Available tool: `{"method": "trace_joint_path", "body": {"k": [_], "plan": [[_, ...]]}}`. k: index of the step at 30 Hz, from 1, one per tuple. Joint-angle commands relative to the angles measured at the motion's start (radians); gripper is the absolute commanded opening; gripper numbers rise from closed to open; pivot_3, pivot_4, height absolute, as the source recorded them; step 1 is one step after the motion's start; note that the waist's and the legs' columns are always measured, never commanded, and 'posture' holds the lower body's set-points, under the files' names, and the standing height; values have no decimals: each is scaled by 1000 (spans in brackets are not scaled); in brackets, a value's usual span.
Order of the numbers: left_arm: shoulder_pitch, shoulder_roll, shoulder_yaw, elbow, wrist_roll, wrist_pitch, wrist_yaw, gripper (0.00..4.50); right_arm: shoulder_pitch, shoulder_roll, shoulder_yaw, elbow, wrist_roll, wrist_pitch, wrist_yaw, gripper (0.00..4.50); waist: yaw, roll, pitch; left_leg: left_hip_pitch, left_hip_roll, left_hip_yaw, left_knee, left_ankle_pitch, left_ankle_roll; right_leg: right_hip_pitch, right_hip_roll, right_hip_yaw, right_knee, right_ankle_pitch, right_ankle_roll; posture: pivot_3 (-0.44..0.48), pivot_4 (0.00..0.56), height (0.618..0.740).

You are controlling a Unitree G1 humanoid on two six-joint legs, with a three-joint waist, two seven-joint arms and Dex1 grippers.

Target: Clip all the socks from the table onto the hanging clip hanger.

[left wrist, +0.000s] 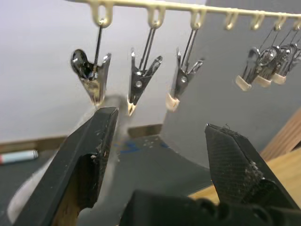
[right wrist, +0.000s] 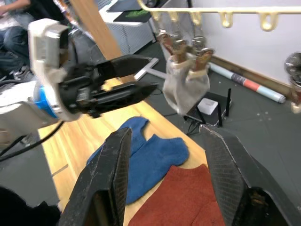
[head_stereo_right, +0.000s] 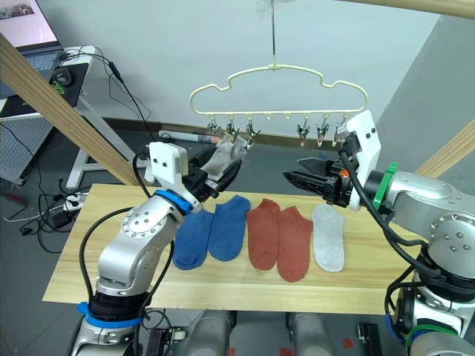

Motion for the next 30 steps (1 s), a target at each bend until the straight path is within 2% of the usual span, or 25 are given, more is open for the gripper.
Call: {"method": "trace_joint_path", "body": {"k": [1, 2, 17, 30], "plan": [[-9, -42, -5, 13, 47, -57, 37, 2580, -6, -31, -26, -32, 54, 4, -23, 2417, 0, 0, 0, 0, 0, 0, 0, 0, 0, 0, 0, 0, 0, 0, 0, 77, 297, 740], [-12, -51, -4, 19, 53, -60, 40, 2281, -4, -35, -27, -31, 65, 4, -32, 2417, 0, 0, 0, 0, 0, 0, 0, 0, 0, 0, 0, 0, 0, 0, 0, 74, 297, 740], [-131, -147, 13, 174, 107, -115, 93, 2281, 27, -61, -34, -35, 230, -22, -195, 2417, -7, 0, 0, 0, 0, 0, 3, 0, 0, 0, 0, 0, 4, 0, 0, 16, 294, 740], [-239, -197, 41, 318, 150, -167, 150, 2281, 73, -184, -25, -23, 432, -120, -354, 2417, -32, 0, 0, 0, -1, -1, 5, 1, 1, 0, 0, 0, 7, 0, 0, -30, 292, 740]]}}
